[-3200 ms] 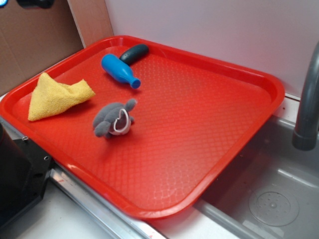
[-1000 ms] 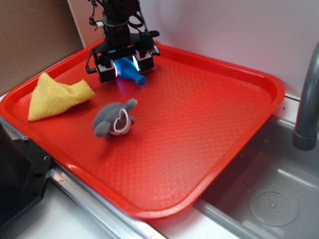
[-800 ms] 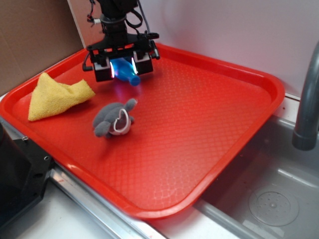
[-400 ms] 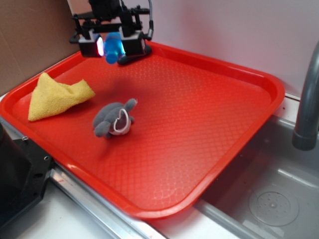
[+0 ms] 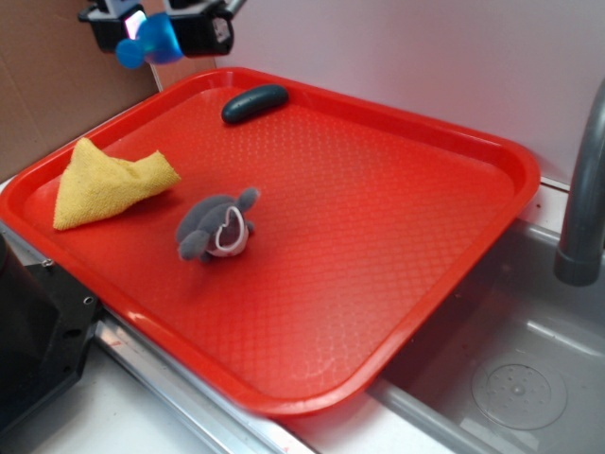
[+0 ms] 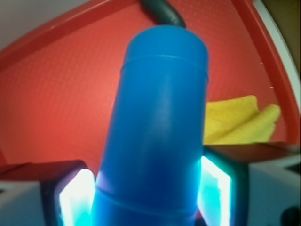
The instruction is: Grab the blue bottle.
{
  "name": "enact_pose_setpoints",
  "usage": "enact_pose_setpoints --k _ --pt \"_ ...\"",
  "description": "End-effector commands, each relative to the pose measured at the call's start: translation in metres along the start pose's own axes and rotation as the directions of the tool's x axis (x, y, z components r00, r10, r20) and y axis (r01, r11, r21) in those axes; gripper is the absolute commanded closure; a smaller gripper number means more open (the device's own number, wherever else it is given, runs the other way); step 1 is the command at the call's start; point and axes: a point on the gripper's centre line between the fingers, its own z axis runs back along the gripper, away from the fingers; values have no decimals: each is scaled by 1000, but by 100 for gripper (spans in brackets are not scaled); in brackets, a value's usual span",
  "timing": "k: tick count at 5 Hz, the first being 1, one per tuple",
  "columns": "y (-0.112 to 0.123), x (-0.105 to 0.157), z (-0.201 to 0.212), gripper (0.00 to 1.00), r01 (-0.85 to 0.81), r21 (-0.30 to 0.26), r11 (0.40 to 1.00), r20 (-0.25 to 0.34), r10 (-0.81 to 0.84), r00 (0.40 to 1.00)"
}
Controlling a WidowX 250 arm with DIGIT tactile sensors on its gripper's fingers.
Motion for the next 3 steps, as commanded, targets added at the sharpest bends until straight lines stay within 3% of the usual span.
enact_pose_setpoints --k 1,2,3 --pt "3 -26 23 100 232 27 972 39 -233 972" --pt "5 -20 20 100 187 -6 982 40 -186 982" --pt "12 -7 22 100 96 30 995 20 -97 995"
